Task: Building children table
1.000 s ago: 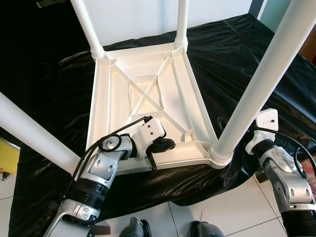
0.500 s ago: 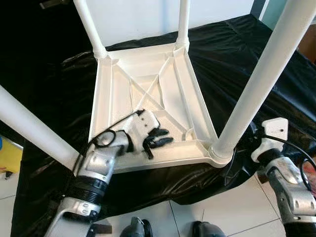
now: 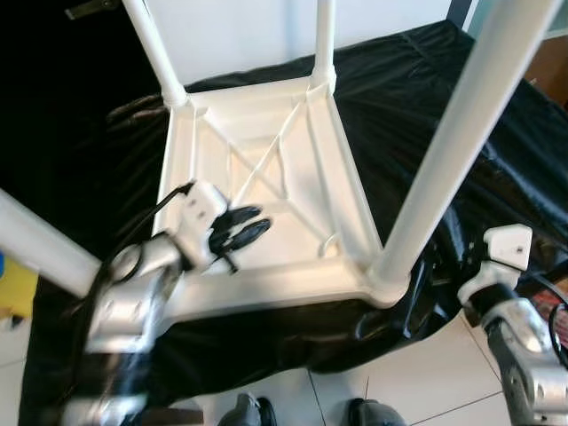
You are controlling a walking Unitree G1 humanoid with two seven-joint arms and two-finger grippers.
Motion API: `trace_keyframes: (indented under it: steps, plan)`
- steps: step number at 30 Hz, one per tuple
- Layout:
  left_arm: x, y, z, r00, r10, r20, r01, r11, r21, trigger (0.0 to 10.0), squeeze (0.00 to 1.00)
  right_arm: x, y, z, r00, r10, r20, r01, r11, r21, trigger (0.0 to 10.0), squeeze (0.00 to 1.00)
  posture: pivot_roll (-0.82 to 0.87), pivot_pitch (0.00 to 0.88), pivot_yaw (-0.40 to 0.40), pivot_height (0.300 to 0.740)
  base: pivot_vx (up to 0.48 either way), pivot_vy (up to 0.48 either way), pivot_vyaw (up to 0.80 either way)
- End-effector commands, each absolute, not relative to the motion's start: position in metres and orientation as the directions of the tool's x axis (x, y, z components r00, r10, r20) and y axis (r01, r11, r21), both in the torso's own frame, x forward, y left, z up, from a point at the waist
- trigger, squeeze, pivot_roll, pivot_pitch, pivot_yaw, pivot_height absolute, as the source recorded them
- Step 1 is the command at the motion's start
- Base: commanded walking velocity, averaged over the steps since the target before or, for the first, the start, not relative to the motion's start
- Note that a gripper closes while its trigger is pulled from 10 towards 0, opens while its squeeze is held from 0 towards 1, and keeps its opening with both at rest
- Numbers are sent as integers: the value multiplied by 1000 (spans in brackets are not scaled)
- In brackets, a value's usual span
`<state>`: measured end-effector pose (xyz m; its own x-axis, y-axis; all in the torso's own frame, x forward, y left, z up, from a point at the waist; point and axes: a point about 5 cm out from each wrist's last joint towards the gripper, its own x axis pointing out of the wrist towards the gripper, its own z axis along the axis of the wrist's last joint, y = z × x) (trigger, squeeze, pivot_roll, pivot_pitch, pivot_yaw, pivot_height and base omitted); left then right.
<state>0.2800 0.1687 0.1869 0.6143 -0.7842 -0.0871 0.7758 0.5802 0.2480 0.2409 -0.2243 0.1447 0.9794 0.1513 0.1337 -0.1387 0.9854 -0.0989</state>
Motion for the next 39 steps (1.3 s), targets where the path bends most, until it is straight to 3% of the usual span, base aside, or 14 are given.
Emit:
trace_keyframes:
  steps: [1,6,7,8,9,20,21,31,33,38,39]
  plan:
    - [275,190,190,733,-678,-58,670,704,236,10000,0,234,-224,147,974,173,143,-162,983,-87,10000,0,-113,138,138,740,0,0,0]
    - [262,196,187,691,-719,-77,719,673,172,10000,0,223,-225,148,967,222,124,-213,973,-85,10000,0,-116,135,144,740,0,0,0]
    - [258,196,187,667,-740,-85,743,652,154,10000,0,221,-227,148,966,233,114,-223,971,-89,10000,322,-121,136,147,740,0,0,0]
    - [258,196,187,667,-740,-85,743,652,154,10000,0,221,-227,148,966,233,114,-223,971,-89,10000,322,-121,136,147,740,0,0,0]
    - [256,197,187,659,-748,-86,750,644,148,10000,0,219,-229,149,964,243,106,-234,968,-87,10000,1000,-123,135,149,740,0,0,0]
    - [255,206,191,698,-715,-25,714,693,100,10000,0,207,-232,155,931,360,53,-356,931,-79,10000,1000,-124,140,151,740,0,0,0]
    - [253,206,190,702,-712,-21,711,698,88,10000,0,204,-231,156,917,398,35,-394,916,-74,10000,0,-124,140,151,740,0,0,0]
    - [239,205,181,695,-718,-34,719,694,23,10000,0,186,-227,158,817,575,-41,-576,817,-27,10000,0,-105,145,149,740,0,0,0]
    - [236,203,176,675,-735,-68,735,677,-17,10000,0,181,-218,159,755,652,-72,-654,756,-13,10000,0,-100,149,151,740,0,0,0]
    - [236,200,169,663,-740,-114,742,670,-37,10000,0,179,-210,158,702,705,-101,-709,705,-9,10000,0,-94,149,150,740,0,0,0]
    - [236,196,162,647,-744,-167,749,661,-38,10000,0,180,-200,158,655,747,-111,-752,659,-3,10000,0,-86,150,150,740,0,0,0]
